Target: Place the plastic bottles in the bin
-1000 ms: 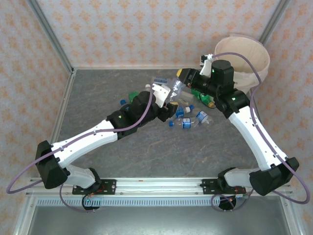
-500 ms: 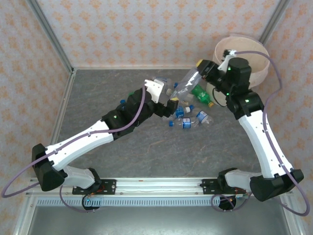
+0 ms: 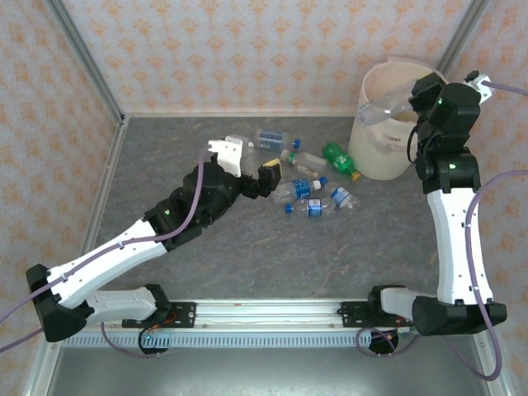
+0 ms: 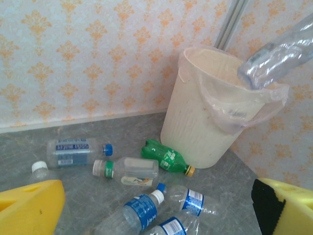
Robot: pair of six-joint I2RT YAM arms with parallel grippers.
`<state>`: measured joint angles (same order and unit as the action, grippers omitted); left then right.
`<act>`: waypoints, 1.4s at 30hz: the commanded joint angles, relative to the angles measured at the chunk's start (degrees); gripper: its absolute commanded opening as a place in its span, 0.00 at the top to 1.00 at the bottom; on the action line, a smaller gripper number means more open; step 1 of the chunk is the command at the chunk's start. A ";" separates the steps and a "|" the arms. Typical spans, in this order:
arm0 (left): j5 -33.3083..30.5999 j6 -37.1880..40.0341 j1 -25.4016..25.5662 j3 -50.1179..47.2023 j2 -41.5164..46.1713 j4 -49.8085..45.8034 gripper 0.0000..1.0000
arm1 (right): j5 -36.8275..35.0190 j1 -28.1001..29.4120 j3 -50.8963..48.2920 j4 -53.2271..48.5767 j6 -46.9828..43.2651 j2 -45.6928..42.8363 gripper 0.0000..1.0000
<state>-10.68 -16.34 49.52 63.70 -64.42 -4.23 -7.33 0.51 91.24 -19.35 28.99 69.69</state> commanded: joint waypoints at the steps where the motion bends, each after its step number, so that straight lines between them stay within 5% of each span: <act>1: 0.41 -3.61 0.05 -3.19 2.95 3.34 0.01 | -10.93 -0.42 1.48 6.36 -2.42 1.63 0.81; 10: -2.21 -4.82 0.03 -7.29 7.53 1.88 0.01 | -24.24 -1.39 3.96 12.85 -11.03 9.28 0.80; 21: -3.68 -5.38 -0.12 -7.46 6.87 -0.59 0.01 | -21.23 -1.74 10.73 5.66 -15.40 18.90 0.71; 22: -3.68 -5.44 -0.12 -7.32 6.62 -0.73 0.01 | -20.78 -1.74 10.97 5.31 -15.71 19.12 0.69; 27: -2.99 -5.22 -0.38 -6.68 5.47 -0.79 0.01 | -19.04 -1.79 13.57 1.38 -16.07 20.78 0.22; 31: -2.37 -5.19 -0.65 -6.39 4.58 -0.71 0.01 | -18.36 -1.83 14.44 -0.50 -15.88 20.67 0.04; 42: -0.63 -5.79 -2.66 -5.53 0.98 -3.60 0.01 | -10.07 -1.83 12.77 -4.59 -11.56 16.19 0.00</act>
<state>-12.21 -21.21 47.62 56.53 -63.02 -5.74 -20.73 -0.97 103.83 -21.45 15.27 89.69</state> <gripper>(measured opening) 0.991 0.996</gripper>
